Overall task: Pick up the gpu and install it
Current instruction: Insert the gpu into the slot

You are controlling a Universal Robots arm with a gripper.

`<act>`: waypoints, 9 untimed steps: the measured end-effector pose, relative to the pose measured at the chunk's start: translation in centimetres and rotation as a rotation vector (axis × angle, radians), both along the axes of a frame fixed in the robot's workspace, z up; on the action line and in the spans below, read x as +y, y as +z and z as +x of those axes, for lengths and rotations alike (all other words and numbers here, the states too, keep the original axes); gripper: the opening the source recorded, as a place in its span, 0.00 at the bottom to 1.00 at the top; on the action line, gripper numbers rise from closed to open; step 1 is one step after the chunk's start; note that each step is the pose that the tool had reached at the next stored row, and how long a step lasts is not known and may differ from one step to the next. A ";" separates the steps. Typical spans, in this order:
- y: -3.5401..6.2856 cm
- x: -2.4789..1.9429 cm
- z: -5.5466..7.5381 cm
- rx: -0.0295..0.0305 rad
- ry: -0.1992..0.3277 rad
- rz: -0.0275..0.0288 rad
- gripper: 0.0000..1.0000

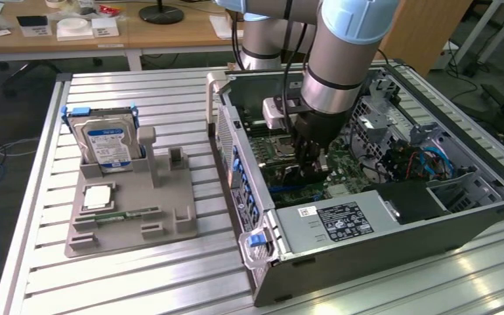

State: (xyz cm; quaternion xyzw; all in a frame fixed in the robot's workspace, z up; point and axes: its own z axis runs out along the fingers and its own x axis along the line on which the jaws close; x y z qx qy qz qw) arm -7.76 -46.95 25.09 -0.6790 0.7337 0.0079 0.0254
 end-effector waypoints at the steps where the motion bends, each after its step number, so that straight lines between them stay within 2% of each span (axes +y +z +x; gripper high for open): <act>1: -0.08 0.01 0.0 -0.0001 0.000 0.0001 0.27; 9: -0.19 0.10 -0.1 -0.0001 0.000 0.0002 0.27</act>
